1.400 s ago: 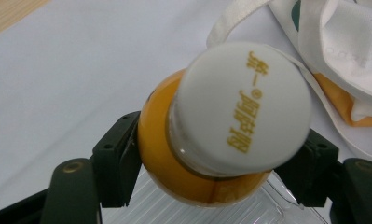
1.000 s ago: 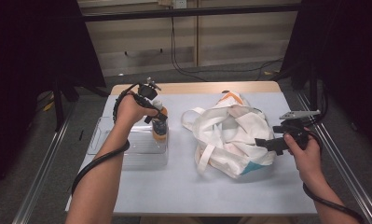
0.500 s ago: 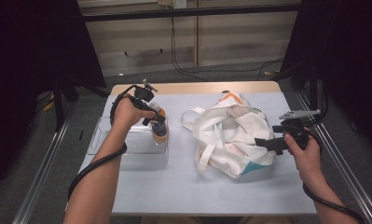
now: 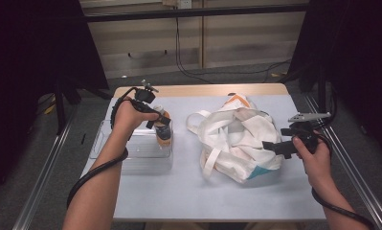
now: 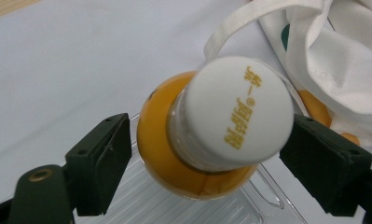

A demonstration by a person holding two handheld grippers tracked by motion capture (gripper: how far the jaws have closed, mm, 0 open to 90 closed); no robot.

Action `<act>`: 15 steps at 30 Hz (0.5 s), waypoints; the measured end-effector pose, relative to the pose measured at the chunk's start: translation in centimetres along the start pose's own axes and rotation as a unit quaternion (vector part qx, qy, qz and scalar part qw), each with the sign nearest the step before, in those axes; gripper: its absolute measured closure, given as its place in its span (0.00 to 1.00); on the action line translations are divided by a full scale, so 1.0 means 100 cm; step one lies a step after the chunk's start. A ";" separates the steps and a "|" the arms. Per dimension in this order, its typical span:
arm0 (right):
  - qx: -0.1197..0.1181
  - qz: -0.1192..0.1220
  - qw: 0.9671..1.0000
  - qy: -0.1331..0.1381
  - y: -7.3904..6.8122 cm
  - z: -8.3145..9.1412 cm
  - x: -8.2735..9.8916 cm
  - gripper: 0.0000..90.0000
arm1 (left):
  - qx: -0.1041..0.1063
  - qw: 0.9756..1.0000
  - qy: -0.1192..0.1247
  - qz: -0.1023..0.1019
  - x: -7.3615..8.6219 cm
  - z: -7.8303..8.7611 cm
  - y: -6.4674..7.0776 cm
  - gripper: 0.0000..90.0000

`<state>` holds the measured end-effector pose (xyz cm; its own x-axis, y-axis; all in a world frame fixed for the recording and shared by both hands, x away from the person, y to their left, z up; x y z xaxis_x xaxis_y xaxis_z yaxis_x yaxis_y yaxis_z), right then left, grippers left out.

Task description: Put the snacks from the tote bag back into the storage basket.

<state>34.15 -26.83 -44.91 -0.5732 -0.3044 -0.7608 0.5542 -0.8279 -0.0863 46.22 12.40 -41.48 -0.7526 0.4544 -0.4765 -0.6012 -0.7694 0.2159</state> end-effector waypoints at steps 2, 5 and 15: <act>-0.001 0.002 1.000 -0.001 -0.001 -0.001 0.001 0.02 | -0.004 1.000 0.002 0.000 0.002 0.001 -0.001 0.18; -0.001 0.004 1.000 -0.003 -0.001 -0.001 0.001 0.02 | -0.004 1.000 0.006 0.009 0.005 0.004 0.000 0.17; -0.003 0.006 1.000 0.005 -0.004 0.003 -0.003 0.02 | -0.001 1.000 0.009 0.009 0.014 0.012 0.003 0.16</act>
Point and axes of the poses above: each handheld gripper's, and its own axes: z roughly backward along the jaws, x roughly out of its underside, y roughly to its right, the point moved 7 cm from there along -z, roughly forward along the jaws, and after that the axes turned 6 degrees about z, right-handed, at the moved point
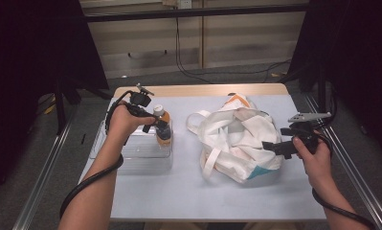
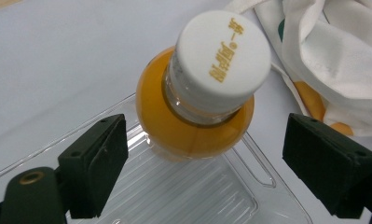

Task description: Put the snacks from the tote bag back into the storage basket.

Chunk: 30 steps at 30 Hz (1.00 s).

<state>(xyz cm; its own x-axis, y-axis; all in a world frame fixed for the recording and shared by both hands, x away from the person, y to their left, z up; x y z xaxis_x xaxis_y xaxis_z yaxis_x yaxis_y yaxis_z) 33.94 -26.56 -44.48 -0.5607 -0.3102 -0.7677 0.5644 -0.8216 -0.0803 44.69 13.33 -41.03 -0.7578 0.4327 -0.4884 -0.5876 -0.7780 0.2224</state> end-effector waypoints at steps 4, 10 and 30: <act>0.001 0.000 1.000 -0.001 0.000 0.000 0.000 0.02 | 0.004 1.000 0.006 0.004 0.002 0.002 0.002 0.16; 0.002 0.005 1.000 -0.005 -0.003 -0.001 0.001 0.02 | 0.011 1.000 0.005 -0.002 0.006 0.002 0.006 0.15; 0.003 0.002 1.000 -0.007 -0.001 0.001 0.004 0.02 | 0.029 0.999 0.001 -0.024 0.023 0.010 0.015 0.15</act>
Point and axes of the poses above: each handheld gripper's, and its own axes: z roughly backward along the jaws, x roughly out of its underside, y roughly to its right, the point moved 7 cm from there along -z, roughly forward along the jaws, and after that the axes turned 6 degrees about z, right-handed, at the moved point
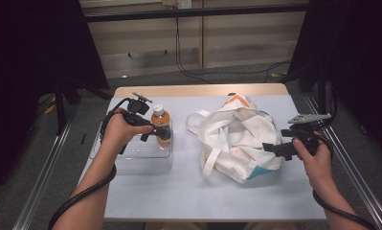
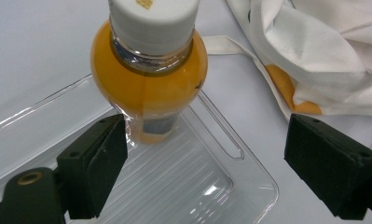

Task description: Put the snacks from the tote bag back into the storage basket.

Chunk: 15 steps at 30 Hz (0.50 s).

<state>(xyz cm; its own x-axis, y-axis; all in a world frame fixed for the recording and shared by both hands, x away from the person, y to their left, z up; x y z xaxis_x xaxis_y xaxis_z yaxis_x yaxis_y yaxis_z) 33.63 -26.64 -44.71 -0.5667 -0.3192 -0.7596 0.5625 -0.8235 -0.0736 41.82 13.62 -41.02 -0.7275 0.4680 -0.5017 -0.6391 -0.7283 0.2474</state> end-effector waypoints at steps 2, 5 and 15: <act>0.000 -0.001 1.000 0.000 0.000 0.000 0.000 0.02 | 0.002 1.000 0.003 0.004 0.001 0.000 0.002 0.15; -0.001 0.001 1.000 0.000 0.000 0.000 0.000 0.02 | -0.002 1.000 0.005 -0.004 0.003 0.001 0.004 0.15; -0.001 0.002 1.000 -0.001 -0.001 0.000 0.001 0.02 | 0.008 1.000 0.006 -0.011 0.011 -0.002 0.012 0.15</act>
Point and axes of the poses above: each handheld gripper's, and its own axes: z roughly backward along the jaws, x roughly out of its underside, y roughly to its right, the point moved 7 cm from there along -z, roughly forward along the jaws, and after that the axes turned 6 degrees about z, right-handed, at the moved point
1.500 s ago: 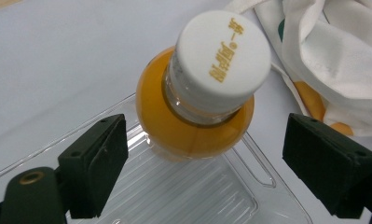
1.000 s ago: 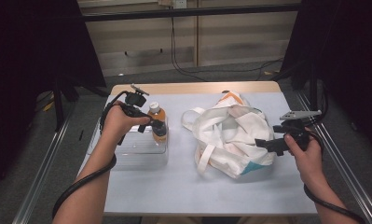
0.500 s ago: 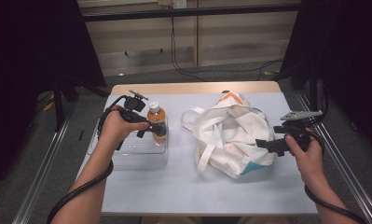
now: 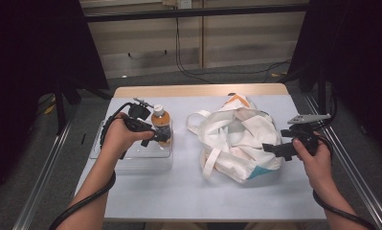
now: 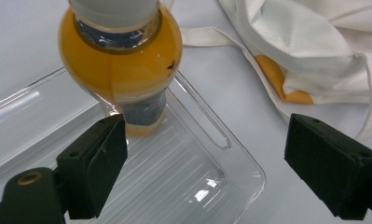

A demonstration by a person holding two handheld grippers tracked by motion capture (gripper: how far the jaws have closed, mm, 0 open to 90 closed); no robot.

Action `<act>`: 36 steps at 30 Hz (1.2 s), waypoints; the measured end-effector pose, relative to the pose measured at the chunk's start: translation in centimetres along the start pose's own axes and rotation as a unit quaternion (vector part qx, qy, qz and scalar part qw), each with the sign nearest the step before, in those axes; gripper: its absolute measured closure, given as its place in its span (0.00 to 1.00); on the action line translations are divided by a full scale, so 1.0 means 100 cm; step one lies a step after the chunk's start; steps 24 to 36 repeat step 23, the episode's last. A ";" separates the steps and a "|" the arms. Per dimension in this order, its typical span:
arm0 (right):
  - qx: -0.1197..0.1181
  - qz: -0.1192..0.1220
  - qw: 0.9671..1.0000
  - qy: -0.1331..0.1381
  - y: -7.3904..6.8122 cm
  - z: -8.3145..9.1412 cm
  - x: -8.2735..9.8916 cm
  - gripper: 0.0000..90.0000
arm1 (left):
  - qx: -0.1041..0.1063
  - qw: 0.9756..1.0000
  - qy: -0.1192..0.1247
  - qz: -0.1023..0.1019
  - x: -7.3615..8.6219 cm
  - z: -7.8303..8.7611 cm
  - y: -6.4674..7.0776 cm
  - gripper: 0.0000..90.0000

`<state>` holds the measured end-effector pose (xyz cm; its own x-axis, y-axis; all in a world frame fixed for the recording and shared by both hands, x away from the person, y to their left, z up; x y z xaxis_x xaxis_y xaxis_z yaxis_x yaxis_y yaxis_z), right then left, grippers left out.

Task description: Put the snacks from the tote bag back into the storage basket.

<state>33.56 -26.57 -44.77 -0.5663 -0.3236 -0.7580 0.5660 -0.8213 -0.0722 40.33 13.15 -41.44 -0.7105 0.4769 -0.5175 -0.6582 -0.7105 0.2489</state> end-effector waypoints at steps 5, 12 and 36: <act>-0.001 0.000 1.000 -0.002 0.000 0.000 0.001 0.02 | 0.010 1.000 -0.002 -0.006 0.004 -0.002 0.006 0.15; -0.002 0.003 1.000 -0.005 -0.001 0.000 0.003 0.02 | 0.019 1.000 0.001 -0.018 0.009 -0.006 0.012 0.15; -0.001 0.001 1.000 -0.004 0.002 0.005 0.007 0.02 | 0.031 0.999 0.015 -0.037 0.007 -0.009 0.029 0.14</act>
Point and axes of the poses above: each handheld gripper's, and its own axes: z roughly backward along the jaws, x roughly out of its underside, y roughly to its right, the point moved 7 cm from there along -z, roughly forward along the jaws, and after that the axes turned 6 degrees about z, right-handed, at the moved point
